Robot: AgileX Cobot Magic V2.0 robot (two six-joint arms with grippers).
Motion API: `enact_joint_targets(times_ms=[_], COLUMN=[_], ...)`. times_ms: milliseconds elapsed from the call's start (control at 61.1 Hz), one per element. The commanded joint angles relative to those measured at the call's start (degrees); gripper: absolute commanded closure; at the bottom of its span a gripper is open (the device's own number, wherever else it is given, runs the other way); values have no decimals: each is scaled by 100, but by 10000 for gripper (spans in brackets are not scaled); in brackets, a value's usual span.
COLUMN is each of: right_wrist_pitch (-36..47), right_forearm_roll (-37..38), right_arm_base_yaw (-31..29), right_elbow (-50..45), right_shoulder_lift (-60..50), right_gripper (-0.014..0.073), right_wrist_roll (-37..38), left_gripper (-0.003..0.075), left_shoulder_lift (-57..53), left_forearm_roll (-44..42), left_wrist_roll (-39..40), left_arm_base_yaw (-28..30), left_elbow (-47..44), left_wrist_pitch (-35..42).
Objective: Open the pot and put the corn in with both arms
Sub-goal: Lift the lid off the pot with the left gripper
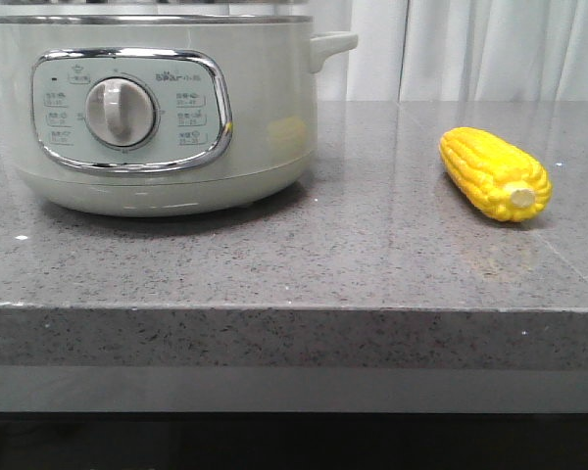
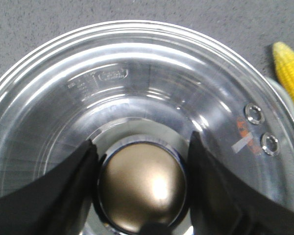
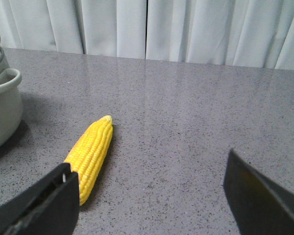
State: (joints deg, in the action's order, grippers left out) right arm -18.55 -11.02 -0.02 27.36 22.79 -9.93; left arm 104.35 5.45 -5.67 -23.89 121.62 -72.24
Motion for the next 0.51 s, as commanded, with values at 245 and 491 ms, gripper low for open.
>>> enact_joint_targets(times_ms=[245, 491], right_wrist_pitch=[434, 427], right_forearm_roll=[-20, -20], right_arm_base_yaw=[-28, -28], right_elbow=[199, 199], right_shoulder_lift=[78, 78], right_gripper=[-21, -21], right_wrist_roll=[-20, -20], left_gripper=[508, 508], left_shoulder_lift=[-1190, -2329], left_forearm_roll=[192, 192], left_wrist_roll=[-59, -188], left_arm_base_yaw=[-26, -26], left_elbow=[19, -1423], left_wrist_pitch=[584, 1013])
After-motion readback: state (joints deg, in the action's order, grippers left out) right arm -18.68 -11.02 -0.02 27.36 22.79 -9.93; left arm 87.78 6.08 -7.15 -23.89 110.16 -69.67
